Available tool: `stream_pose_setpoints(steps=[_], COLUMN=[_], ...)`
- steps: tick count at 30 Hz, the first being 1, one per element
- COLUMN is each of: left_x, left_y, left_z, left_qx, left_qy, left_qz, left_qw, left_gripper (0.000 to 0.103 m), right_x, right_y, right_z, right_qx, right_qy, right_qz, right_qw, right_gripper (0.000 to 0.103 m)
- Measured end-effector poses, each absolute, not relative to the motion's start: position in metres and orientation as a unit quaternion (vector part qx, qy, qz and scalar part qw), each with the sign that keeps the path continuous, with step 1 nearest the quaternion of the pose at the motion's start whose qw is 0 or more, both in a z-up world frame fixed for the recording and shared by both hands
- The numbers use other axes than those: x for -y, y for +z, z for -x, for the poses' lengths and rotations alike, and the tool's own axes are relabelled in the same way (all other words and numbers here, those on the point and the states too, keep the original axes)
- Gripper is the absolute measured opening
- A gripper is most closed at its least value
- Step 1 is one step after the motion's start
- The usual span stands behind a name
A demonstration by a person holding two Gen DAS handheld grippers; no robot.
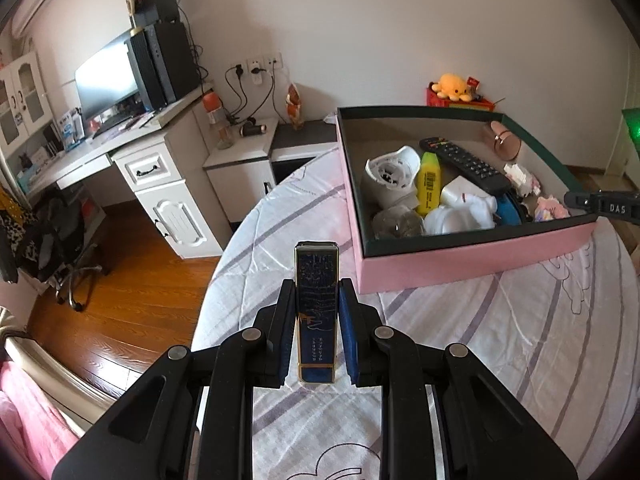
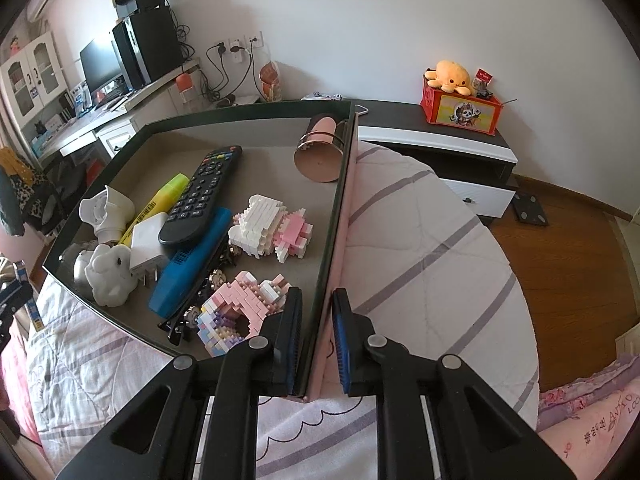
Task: Organize rigid objects
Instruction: 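Carry the blue-gold box with the left tool over the pink box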
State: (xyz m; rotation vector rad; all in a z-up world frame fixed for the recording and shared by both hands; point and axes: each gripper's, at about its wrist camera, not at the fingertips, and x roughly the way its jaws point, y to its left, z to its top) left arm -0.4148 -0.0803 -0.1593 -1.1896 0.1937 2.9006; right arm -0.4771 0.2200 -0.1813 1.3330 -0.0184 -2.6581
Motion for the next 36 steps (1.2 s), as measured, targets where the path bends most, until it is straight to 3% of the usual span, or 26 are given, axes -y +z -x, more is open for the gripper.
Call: stream_pose_setpoints(steps=[16, 36], left_x=[0.036, -0.071], left_y=[-0.108, -0.146], left_z=[0.454, 0.525], left_qx=[-0.090, -0.090], left_qy=[0.934, 0.897], left_qz=[0.341, 0.397], left_qw=[0.067, 0.173], left_gripper=[0.021, 0.021], right_x=[-0.216, -0.216], right_y=[-0.185, -0.186], right_z=[0.491, 0.493], right_qx=[-0.007, -0.014], right_qy=[-0.887, -0.887], right_qz=[-0.455, -0.453], right_qw=[0.081, 0.085], right_gripper=[0.015, 0.016])
